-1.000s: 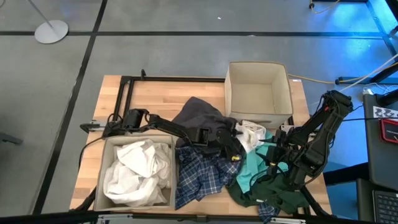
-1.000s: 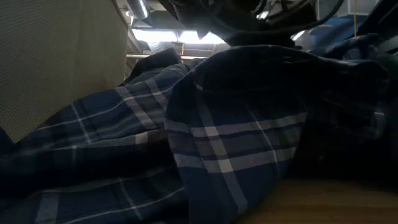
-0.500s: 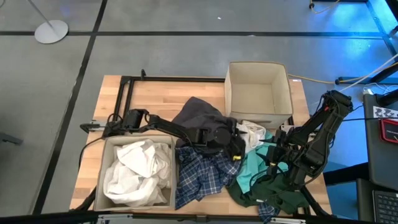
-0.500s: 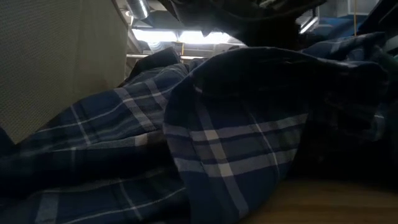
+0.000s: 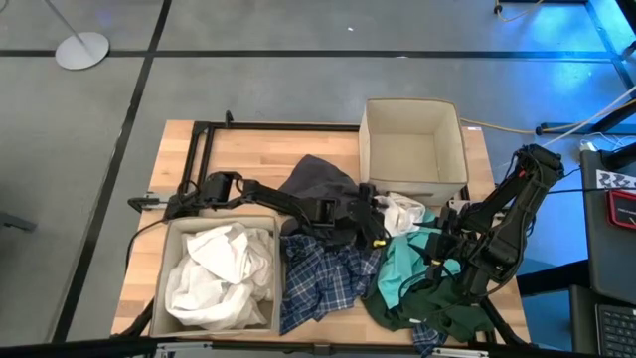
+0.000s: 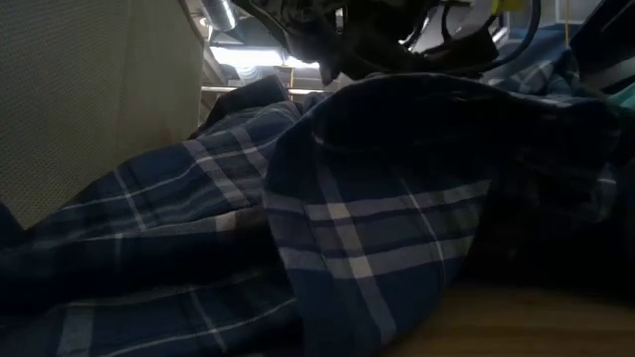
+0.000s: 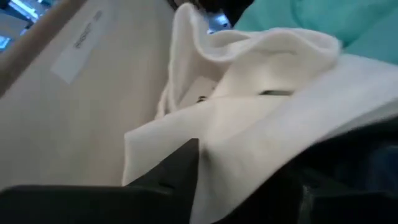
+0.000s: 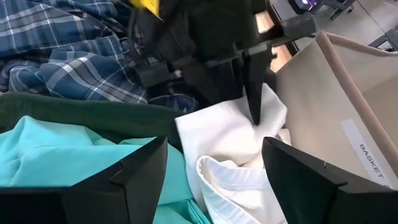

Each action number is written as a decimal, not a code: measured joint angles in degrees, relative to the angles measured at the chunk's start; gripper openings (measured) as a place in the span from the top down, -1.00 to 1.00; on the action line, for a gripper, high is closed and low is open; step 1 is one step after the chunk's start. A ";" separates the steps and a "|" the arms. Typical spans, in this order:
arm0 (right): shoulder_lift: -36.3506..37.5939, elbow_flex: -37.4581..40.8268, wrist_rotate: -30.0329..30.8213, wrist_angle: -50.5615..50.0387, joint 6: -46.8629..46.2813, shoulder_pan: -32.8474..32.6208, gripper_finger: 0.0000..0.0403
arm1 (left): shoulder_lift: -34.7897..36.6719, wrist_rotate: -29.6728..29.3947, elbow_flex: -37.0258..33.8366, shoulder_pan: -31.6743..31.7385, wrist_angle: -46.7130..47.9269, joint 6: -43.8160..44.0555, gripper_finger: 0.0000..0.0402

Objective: Sort clothes
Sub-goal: Put the white shorts into the bottom brown laundry bin

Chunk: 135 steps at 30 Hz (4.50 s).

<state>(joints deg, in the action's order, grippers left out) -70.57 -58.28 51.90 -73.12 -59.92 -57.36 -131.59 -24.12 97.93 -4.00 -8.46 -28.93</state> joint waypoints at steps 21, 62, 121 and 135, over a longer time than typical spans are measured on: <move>-0.02 -0.02 2.66 0.44 -0.24 0.00 -0.31 | 10.23 -1.22 0.65 -5.12 0.54 1.77 0.99; -0.02 -0.04 19.69 0.00 -0.22 0.00 -0.31 | 61.45 -24.62 0.66 -29.42 50.30 32.74 0.97; -0.02 0.00 14.89 1.01 -0.03 4.90 -0.31 | 57.98 0.02 -36.87 -38.90 74.95 112.66 0.47; -0.02 0.00 14.40 1.01 0.17 4.90 -0.31 | 73.28 13.25 -29.93 -32.29 75.33 111.07 0.18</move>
<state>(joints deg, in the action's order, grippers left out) -70.59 -58.28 66.30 -72.12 -59.75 -52.47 -58.32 -10.87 68.00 -36.30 66.87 82.14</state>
